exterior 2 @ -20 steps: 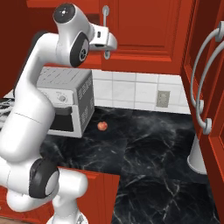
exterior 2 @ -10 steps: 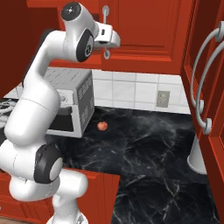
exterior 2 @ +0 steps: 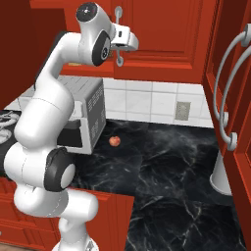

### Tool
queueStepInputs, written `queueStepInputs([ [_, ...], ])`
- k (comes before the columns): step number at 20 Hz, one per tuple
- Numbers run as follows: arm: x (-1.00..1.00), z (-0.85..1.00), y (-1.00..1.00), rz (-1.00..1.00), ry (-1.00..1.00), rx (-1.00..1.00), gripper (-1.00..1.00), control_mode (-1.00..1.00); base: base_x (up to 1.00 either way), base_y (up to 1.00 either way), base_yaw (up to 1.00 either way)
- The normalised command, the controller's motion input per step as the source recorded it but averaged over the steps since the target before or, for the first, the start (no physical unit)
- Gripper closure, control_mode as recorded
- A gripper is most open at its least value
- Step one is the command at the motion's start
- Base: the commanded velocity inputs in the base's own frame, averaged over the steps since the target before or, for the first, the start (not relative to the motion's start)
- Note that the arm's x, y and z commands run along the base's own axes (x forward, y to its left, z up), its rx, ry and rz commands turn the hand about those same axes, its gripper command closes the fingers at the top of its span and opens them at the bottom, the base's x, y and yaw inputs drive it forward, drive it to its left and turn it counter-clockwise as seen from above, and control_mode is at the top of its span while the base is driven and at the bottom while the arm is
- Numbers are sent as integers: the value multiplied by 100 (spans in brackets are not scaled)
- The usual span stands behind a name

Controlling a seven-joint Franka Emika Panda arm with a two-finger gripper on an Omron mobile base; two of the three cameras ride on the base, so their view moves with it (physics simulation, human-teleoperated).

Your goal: Pick the sponge and dish brush from the cabinet and place them on the counter.

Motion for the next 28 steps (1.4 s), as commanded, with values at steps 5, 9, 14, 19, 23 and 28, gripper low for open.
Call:
queueStepInputs([
  [5, 27, -4, -4, 0, -1, 0, -100, -100, 0, 0, 0],
  [9, 28, -4, -1, 0, -1, 0, -100, -100, 0, 0, 0],
  [14, 15, 0, 0, 0, -2, 0, 100, -100, 0, 0, 0],
  [19, 3, 0, -3, 0, -2, 0, 100, -100, 0, 0, 0],
  [23, -2, -6, -11, 0, 0, 1, 100, -100, 0, 0, 0],
  [28, -24, -2, -17, 0, 0, 4, 100, -100, 0, 0, 0],
])
